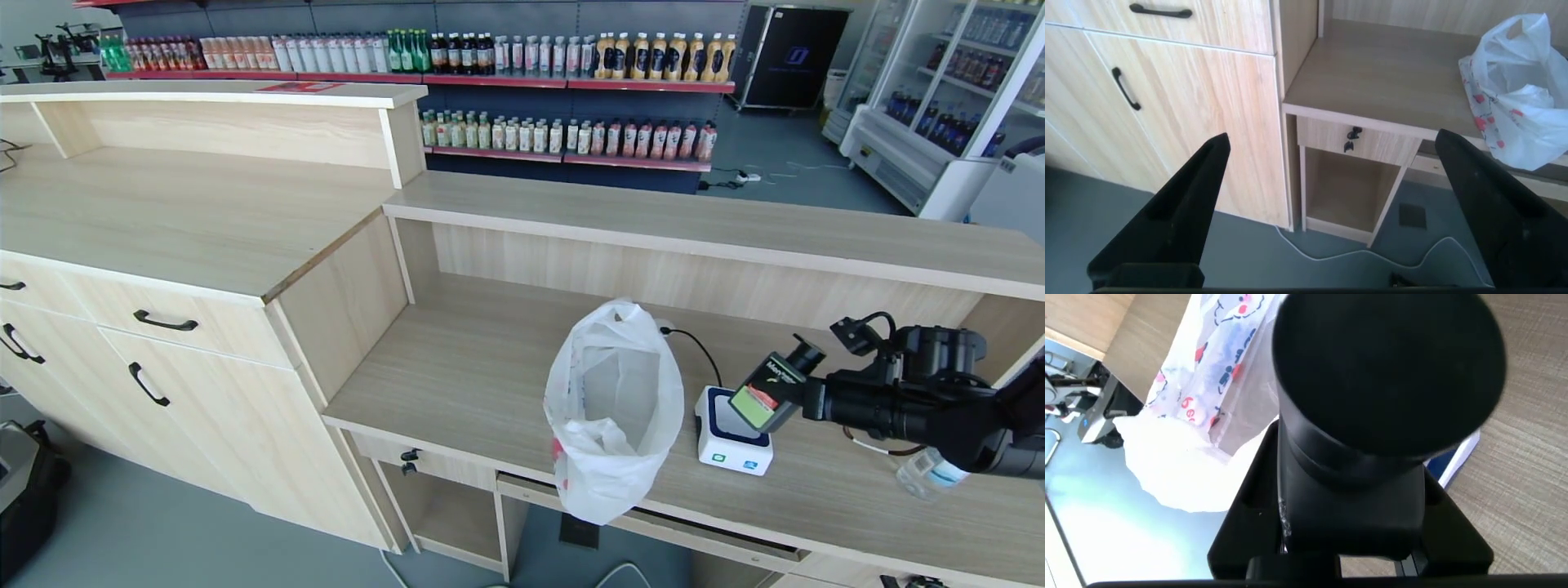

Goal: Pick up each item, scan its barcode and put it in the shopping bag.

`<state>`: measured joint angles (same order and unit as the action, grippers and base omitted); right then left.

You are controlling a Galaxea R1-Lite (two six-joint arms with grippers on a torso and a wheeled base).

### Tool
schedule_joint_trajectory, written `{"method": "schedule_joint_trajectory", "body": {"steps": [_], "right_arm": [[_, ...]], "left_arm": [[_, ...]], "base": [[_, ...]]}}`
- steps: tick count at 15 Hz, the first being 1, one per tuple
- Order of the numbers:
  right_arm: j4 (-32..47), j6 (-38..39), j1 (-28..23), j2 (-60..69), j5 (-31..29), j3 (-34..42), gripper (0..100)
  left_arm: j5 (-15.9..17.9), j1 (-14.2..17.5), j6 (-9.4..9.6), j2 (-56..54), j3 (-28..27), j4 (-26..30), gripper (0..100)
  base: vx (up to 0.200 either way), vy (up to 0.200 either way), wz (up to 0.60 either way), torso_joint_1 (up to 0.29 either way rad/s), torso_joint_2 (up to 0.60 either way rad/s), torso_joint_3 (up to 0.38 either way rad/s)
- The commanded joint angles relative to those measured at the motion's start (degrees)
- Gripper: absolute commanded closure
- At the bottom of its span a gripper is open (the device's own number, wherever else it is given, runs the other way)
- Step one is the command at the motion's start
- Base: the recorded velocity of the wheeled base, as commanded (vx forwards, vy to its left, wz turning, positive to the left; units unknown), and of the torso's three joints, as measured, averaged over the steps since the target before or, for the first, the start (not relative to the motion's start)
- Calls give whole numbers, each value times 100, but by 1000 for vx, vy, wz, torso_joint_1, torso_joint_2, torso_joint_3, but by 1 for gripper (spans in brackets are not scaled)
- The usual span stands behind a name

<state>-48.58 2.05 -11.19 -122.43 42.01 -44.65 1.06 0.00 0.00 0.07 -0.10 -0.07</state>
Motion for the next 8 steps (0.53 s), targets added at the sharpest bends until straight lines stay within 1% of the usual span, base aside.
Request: {"method": "schedule_joint_trajectory", "body": {"steps": [1, 3, 8], "right_arm": [[6, 41, 38, -62, 0, -158, 100], [-2, 217, 108, -88, 0, -281, 100], [-2, 217, 135, -194, 0, -360, 100]], "left_arm": [[-1, 0, 0, 1, 1, -1, 0], [-1, 0, 0, 1, 1, -1, 0], [-1, 0, 0, 1, 1, -1, 0]], "base": [[0, 0, 0, 0, 0, 0], [0, 0, 0, 0, 0, 0], [0, 0, 0, 0, 0, 0]]}}
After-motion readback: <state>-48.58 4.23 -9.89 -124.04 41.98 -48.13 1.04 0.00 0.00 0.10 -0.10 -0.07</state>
